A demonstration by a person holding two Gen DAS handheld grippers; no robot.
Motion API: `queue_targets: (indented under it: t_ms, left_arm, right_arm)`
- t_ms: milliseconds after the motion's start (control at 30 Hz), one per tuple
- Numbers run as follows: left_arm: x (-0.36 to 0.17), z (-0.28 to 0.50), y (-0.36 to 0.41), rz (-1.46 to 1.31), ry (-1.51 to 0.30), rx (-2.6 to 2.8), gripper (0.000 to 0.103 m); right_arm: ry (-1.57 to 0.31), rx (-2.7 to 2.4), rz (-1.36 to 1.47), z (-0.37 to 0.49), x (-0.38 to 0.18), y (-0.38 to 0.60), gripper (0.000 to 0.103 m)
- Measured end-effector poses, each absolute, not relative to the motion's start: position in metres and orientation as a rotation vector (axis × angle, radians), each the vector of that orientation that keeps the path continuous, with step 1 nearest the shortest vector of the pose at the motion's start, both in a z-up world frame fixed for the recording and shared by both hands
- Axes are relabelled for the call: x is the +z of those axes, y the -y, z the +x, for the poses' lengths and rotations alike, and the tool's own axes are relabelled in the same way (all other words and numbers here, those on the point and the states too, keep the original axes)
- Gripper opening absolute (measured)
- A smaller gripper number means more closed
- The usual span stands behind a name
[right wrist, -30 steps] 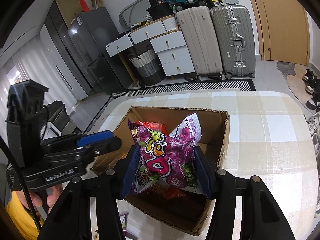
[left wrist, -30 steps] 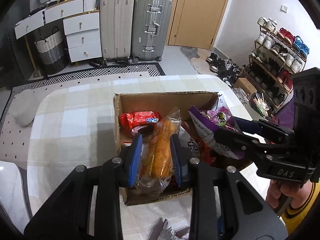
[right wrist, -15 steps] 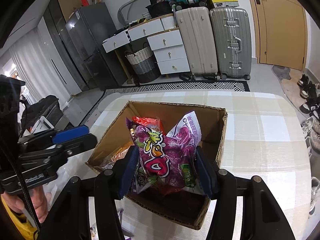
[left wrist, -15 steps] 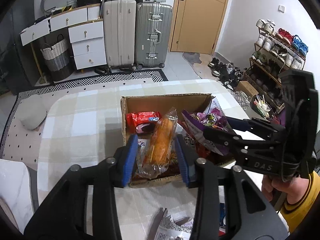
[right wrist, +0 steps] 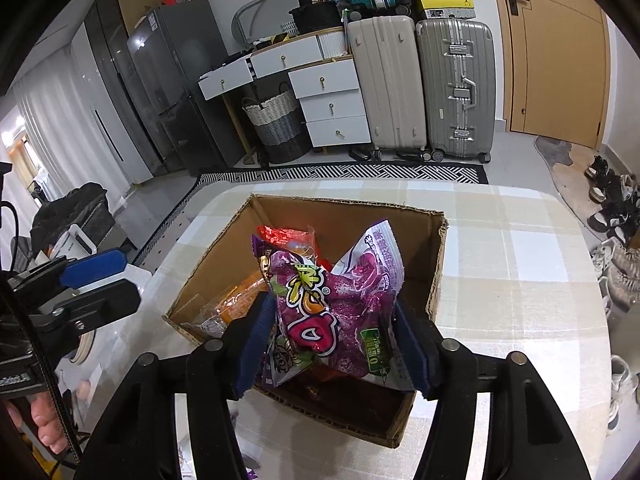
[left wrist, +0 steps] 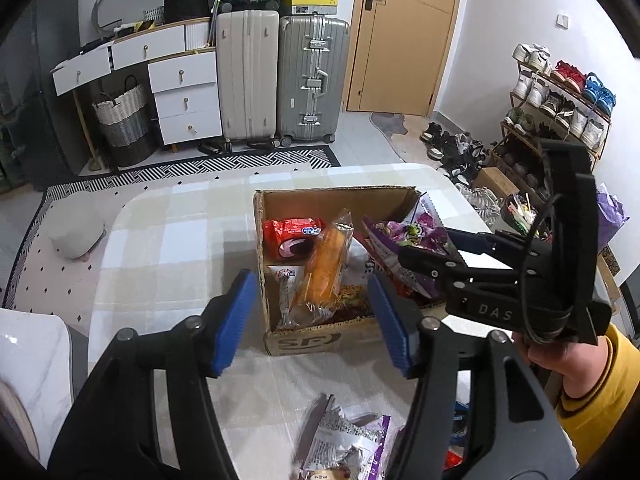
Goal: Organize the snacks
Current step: 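Open both tools to drop the bags into the box, then withdraw both tools from the box back toward the remaining snacks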
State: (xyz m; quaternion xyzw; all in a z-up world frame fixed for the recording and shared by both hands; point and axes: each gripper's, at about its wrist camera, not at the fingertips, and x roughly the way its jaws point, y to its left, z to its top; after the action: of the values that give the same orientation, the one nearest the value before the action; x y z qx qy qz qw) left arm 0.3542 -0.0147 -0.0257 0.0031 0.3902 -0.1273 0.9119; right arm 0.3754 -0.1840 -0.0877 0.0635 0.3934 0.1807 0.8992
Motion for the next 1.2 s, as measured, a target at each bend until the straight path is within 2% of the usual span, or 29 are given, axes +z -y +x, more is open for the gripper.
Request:
queue_targets:
  t_ms: [233, 667, 733, 867, 933, 1100, 1200]
  left_arm:
    - [-0.013, 0.333, 0.011, 0.010, -0.798, -0.256, 0.061]
    - [0.015, 0.274, 0.000, -0.013, -0.752, -0.224, 0.079]
    - [0.021, 0.261, -0.001, -0.019, -0.742, -0.224, 0.079]
    - [0.034, 0.229, -0.004, -0.014, -0.705, -0.202, 0.081]
    - [0.041, 0.210, -0.006, -0.014, -0.677, -0.191, 0.082]
    - [0.057, 0.158, -0.010, -0.034, -0.617, -0.186, 0.086]
    - [0.063, 0.125, -0.014, -0.056, -0.572, -0.183, 0.092]
  right_arm:
    - [-0.782, 0.348, 0.091, 0.366, -0.075, 0.181, 0.065]
    - [-0.666, 0.395, 0.101, 0.303, -0.021, 0.178, 0.066]
    - [-0.627, 0.409, 0.091, 0.284, -0.007, 0.176, 0.073]
    - [-0.552, 0.427, 0.086, 0.244, 0.015, 0.177, 0.077]
    - [-0.513, 0.428, 0.095, 0.220, 0.024, 0.179, 0.087]
    - [-0.443, 0.425, 0.096, 0.164, 0.036, 0.182, 0.093]
    - [-0.430, 0.410, 0.094, 0.135, 0.037, 0.182, 0.098]
